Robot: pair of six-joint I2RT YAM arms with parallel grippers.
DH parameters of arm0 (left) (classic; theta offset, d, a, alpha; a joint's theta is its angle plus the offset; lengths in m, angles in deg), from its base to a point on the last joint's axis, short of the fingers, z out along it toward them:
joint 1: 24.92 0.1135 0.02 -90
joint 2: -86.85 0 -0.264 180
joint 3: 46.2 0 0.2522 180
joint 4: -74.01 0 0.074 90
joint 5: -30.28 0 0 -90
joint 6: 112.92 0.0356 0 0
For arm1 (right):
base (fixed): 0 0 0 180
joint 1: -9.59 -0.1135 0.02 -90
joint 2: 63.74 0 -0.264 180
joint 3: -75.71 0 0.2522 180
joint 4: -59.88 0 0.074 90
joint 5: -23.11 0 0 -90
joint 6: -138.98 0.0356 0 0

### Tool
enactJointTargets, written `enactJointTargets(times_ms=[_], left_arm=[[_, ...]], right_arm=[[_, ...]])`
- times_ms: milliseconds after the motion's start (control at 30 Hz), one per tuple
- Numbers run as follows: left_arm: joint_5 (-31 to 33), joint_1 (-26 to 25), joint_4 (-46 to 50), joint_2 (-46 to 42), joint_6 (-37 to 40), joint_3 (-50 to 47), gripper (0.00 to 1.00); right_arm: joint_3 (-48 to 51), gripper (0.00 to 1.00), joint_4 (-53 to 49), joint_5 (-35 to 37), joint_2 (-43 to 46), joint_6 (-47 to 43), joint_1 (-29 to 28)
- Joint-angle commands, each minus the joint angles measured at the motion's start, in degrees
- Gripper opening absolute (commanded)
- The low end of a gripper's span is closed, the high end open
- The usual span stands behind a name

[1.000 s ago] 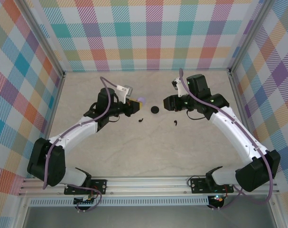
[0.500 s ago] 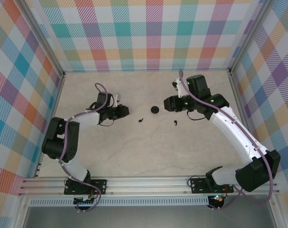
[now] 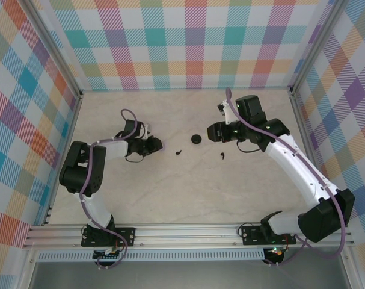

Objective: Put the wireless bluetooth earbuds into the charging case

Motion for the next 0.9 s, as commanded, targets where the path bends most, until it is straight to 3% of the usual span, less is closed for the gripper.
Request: enactJointTargets(times_ms=[0, 167, 267, 467, 700, 867], left_arm=[[2.4, 0.9, 3.6, 1.5, 0.3, 1.8, 0.37], [7.1, 0.9, 6.1, -0.8, 2.0, 1.3, 0.64], [10.8, 0.9, 8.8, -3.9, 4.5, 1.6, 0.72], [14.1, 1.0, 15.0, -10.1, 8.7, 3.5, 0.76], [7.0, 0.3, 16.2, -17.1, 10.4, 2.7, 0.75], [7.3, -1.2, 16.6, -22.8, 9.3, 0.5, 0.75]], right_arm=[[0.7, 0.43, -1.1, -0.2, -0.7, -1.0, -0.2], [1.2, 0.44, -0.7, 0.1, -1.8, -1.1, -0.2], [1.8, 0.45, 0.1, 0.0, -3.4, -1.3, -0.2], [0.4, 0.47, 2.1, -0.6, -10.0, -2.5, 0.0], [-8.2, 0.54, 0.4, 1.7, -23.8, -4.8, 0.5], [-18.3, 0.61, -3.9, 6.1, -35.5, -5.1, 0.5]])
